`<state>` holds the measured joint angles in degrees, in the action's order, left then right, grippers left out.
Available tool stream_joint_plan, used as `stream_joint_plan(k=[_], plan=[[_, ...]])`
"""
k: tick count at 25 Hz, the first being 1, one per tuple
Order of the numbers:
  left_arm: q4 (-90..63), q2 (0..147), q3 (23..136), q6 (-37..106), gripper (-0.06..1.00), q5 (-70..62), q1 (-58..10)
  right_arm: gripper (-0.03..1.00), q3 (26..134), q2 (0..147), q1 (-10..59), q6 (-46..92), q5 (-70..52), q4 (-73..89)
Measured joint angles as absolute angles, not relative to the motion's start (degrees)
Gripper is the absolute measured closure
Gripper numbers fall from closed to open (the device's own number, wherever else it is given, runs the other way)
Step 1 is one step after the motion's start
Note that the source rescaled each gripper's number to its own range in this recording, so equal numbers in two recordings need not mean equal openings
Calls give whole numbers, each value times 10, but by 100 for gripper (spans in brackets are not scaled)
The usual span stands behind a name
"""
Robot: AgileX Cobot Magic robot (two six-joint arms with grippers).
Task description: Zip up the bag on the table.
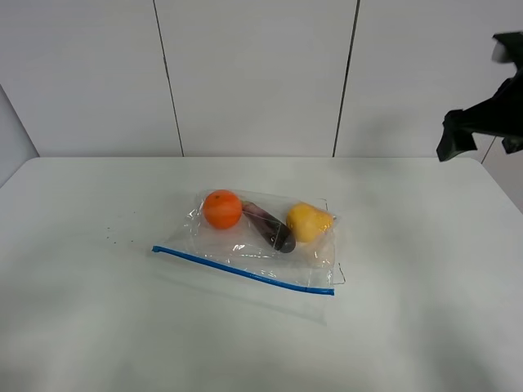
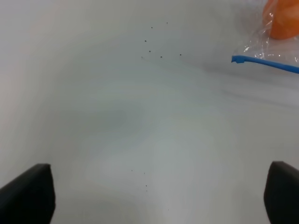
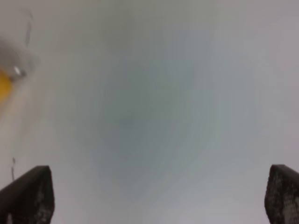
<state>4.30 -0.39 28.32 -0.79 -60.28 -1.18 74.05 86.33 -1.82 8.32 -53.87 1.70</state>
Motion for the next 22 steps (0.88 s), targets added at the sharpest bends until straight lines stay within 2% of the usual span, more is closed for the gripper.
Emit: stream_joint_plan(k=[9,22], plan=[[43,-4,283,-8,-6,-603,-12,-3,673,634,-18,114,-490,17],[43,-4,283,-8,-6,-603,-12,-3,479,294,-18,116,-463,37]])
